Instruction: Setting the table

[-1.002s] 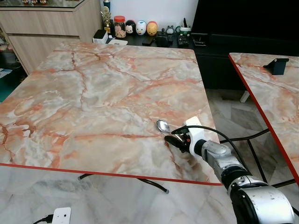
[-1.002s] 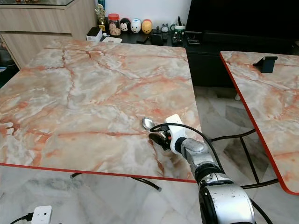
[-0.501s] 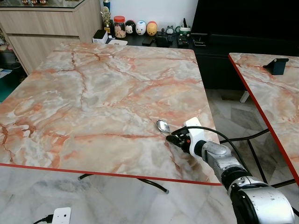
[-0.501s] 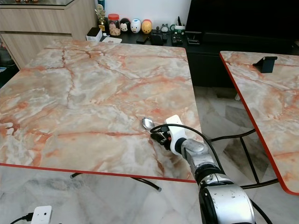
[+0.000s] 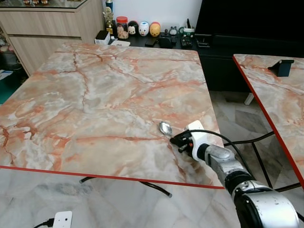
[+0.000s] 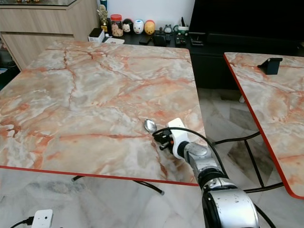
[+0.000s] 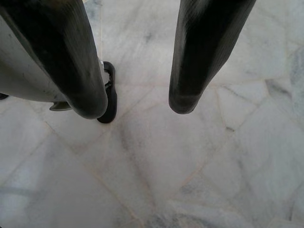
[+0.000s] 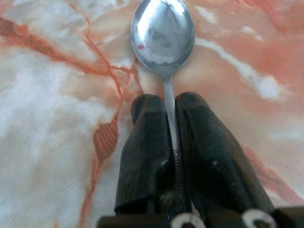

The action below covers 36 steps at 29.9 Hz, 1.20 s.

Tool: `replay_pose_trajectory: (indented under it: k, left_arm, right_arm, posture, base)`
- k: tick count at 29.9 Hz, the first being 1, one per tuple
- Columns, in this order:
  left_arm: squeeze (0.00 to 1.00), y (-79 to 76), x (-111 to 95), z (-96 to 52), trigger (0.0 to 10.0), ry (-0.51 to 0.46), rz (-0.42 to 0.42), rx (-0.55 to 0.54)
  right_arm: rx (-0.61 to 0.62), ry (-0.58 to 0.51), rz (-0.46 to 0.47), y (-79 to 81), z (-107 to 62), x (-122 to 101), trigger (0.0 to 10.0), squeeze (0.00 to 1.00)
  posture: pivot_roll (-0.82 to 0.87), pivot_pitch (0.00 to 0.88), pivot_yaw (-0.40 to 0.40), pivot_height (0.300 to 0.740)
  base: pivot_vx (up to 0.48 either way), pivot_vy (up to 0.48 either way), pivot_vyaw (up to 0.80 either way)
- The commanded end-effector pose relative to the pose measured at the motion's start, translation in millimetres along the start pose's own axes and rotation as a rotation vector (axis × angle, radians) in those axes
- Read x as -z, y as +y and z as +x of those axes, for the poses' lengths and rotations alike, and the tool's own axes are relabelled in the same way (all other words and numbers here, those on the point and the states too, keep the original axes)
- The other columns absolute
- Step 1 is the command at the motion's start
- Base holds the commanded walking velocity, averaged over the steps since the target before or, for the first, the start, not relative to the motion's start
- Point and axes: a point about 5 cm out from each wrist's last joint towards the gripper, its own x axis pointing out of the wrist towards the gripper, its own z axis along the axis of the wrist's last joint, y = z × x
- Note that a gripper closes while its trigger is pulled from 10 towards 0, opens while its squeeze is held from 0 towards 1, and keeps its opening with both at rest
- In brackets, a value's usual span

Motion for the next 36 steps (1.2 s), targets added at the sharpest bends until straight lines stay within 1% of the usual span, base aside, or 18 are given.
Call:
replay_pose_trajectory:
  k: [1,9,15,18,19,22,23,25,26,27,29,32,33,35,36]
  left_arm:
    - [0.00,2.9,6.4,-1.3,10.0,0.029,0.001,-0.005]
    - [0.00,2.5,5.7,-1.2,10.0,0.028,0.002,-0.004]
    - [0.00,2.2,5.2,-1.0,10.0,0.026,0.004,-0.003]
    - [0.00,1.9,5.0,-0.9,10.0,0.025,0.003,-0.003]
    - [0.00,1.9,5.0,-0.9,10.0,0.025,0.003,-0.003]
    - [0.00,1.8,5.1,-1.0,10.0,0.026,0.005,-0.003]
    - [0.00,1.8,5.1,-1.0,10.0,0.026,0.005,-0.003]
    - [0.00,1.5,5.4,-1.0,10.0,0.026,0.006,-0.002]
    - [0.00,1.5,5.4,-1.0,10.0,0.026,0.006,-0.002]
    - [0.00,1.0,5.8,-1.1,10.0,0.026,0.006,-0.001]
    - [0.00,0.9,5.9,-1.1,10.0,0.026,0.006,-0.001]
    - [0.00,0.4,6.7,-1.3,10.0,0.027,0.006,0.000]
    - [0.00,0.2,6.7,-1.4,10.0,0.023,0.002,-0.001]
    - [0.00,-0.2,6.9,-1.4,10.0,0.023,0.003,0.000]
    - [0.00,-0.5,7.2,-1.5,10.0,0.023,0.003,0.000]
  right_arm:
    - [0.002,0.039,0.010,0.6,-1.8,10.6,0.0,0.00]
    - [-0.003,0.020,0.012,4.1,0.2,10.1,0.0,0.00]
    - [0.022,-0.021,0.037,4.9,0.6,9.7,0.0,0.00]
    - [0.045,-0.041,0.024,4.7,0.1,10.3,0.0,0.00]
    - [0.067,-0.058,0.032,3.5,-0.3,9.5,10.0,0.00]
    - [0.115,-0.117,0.038,0.9,-1.7,5.6,10.0,0.00]
    - [0.115,-0.117,0.038,0.9,-1.7,5.6,10.0,0.00]
    - [0.162,-0.168,0.037,-0.2,-3.3,3.5,10.0,0.00]
    - [0.162,-0.168,0.037,-0.2,-3.3,3.5,10.0,0.00]
    - [0.183,-0.215,0.048,1.0,-4.8,3.0,10.0,0.00]
    - [0.186,-0.232,0.052,1.6,-5.3,2.6,10.0,0.00]
    - [0.204,-0.296,0.026,4.3,-7.8,-0.4,10.0,0.00]
    - [0.235,-0.351,0.020,5.4,-10.1,-4.8,10.0,0.00]
    - [0.257,-0.410,0.002,7.4,-13.2,-10.3,10.0,0.00]
    - [0.275,-0.463,-0.017,10.7,-16.0,-15.1,10.0,0.00]
  posture:
    - [0.07,0.000,-0.031,0.740]
    - [0.06,0.000,-0.028,0.740]
    - [0.06,0.000,-0.029,0.740]
    - [0.05,0.000,-0.030,0.740]
    - [0.05,0.000,-0.029,0.740]
    - [0.05,0.000,-0.030,0.740]
    - [0.05,0.000,-0.030,0.740]
    - [0.04,0.000,-0.031,0.740]
    - [0.04,0.000,-0.031,0.740]
    - [0.04,0.000,-0.033,0.740]
    - [0.04,0.000,-0.033,0.740]
    - [0.03,0.000,-0.037,0.740]
    - [0.02,0.000,-0.039,0.740]
    - [0.02,0.000,-0.043,0.740]
    - [0.02,0.000,-0.045,0.740]
  base:
    - [0.000,0.000,0.00]
    - [0.000,0.000,0.00]
    - [0.000,0.000,0.00]
    - [0.000,0.000,0.00]
    - [0.000,0.000,0.00]
    - [0.000,0.000,0.00]
    - [0.000,0.000,0.00]
    - [0.000,0.000,0.00]
    - [0.000,0.000,0.00]
    - [0.000,0.000,0.00]
    - [0.000,0.000,0.00]
    - [0.000,0.000,0.00]
    - [0.000,0.000,0.00]
    - [0.000,0.000,0.00]
    - [0.000,0.000,0.00]
